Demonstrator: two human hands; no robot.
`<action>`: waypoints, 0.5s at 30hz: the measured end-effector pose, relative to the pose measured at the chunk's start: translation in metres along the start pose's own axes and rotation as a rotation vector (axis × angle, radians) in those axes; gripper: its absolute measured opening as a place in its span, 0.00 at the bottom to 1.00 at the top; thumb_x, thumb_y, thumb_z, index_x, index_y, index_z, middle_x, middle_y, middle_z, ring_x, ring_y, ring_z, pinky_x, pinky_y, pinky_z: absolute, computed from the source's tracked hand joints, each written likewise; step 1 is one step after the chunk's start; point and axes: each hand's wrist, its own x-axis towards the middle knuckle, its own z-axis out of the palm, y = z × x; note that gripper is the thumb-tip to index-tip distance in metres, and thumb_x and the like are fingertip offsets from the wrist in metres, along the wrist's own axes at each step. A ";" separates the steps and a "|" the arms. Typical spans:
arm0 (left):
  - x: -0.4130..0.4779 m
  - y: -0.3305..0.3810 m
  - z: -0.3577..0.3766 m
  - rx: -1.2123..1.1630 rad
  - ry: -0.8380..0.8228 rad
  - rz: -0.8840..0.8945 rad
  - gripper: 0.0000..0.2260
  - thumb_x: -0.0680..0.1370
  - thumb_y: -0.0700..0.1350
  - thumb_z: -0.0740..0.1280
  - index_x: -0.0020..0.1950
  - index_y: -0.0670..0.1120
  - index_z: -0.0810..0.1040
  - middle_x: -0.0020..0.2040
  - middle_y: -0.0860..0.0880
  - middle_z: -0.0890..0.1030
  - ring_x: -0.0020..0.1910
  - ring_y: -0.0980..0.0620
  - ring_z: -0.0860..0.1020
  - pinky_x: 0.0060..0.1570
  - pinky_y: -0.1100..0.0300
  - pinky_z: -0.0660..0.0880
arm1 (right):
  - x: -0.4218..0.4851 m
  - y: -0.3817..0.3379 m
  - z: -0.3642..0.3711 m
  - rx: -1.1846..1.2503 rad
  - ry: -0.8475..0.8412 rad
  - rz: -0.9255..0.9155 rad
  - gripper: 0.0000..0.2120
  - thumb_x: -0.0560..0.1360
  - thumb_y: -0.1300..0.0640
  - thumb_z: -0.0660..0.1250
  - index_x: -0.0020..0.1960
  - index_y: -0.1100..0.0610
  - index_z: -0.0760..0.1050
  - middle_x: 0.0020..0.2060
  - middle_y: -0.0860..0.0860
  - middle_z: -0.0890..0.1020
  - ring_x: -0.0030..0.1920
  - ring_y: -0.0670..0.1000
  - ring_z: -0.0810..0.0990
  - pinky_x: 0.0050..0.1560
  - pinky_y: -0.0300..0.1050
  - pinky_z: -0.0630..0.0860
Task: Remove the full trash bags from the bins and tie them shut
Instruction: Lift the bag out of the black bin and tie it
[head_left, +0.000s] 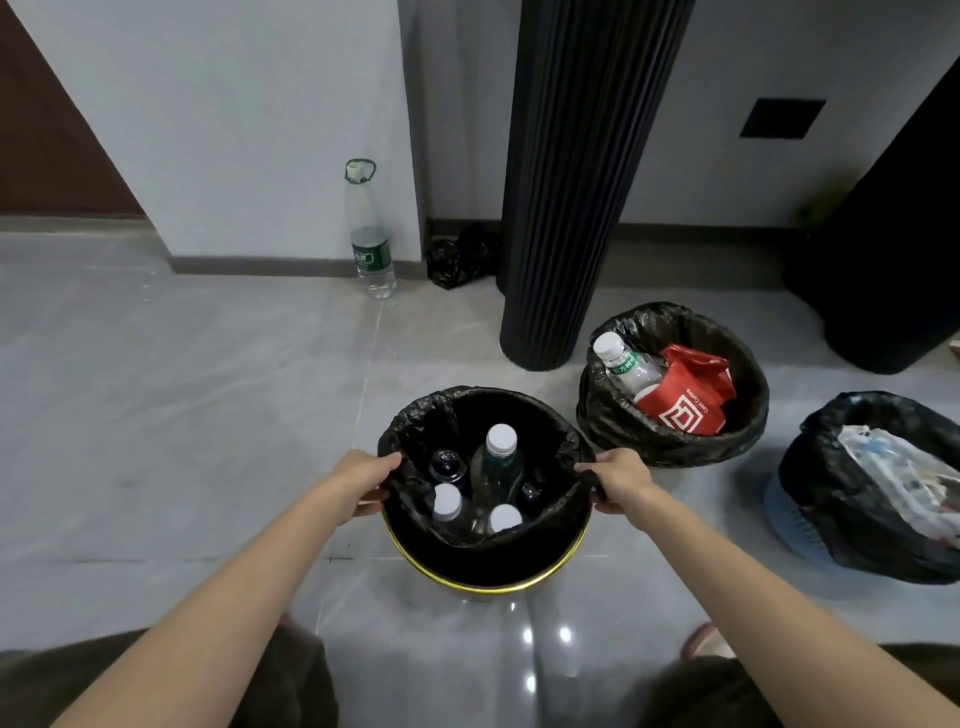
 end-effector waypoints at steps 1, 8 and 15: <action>0.003 -0.001 0.000 -0.014 0.037 0.071 0.08 0.79 0.46 0.63 0.46 0.42 0.72 0.44 0.45 0.76 0.36 0.51 0.75 0.35 0.61 0.74 | 0.003 0.001 0.002 -0.040 0.071 -0.053 0.16 0.73 0.58 0.70 0.31 0.56 0.67 0.29 0.55 0.73 0.32 0.55 0.73 0.37 0.44 0.73; -0.005 0.000 -0.011 0.194 0.364 0.619 0.08 0.80 0.43 0.60 0.45 0.40 0.67 0.39 0.44 0.74 0.38 0.46 0.70 0.38 0.55 0.65 | -0.020 -0.016 -0.001 -0.094 0.315 -0.530 0.07 0.77 0.59 0.62 0.45 0.57 0.79 0.41 0.52 0.82 0.46 0.52 0.78 0.46 0.44 0.70; -0.044 0.018 -0.001 0.050 0.135 0.682 0.09 0.77 0.41 0.65 0.40 0.43 0.66 0.32 0.44 0.73 0.31 0.50 0.68 0.35 0.57 0.64 | -0.059 -0.007 0.005 -0.287 0.244 -0.790 0.11 0.76 0.62 0.57 0.36 0.56 0.70 0.37 0.48 0.73 0.40 0.50 0.74 0.46 0.50 0.72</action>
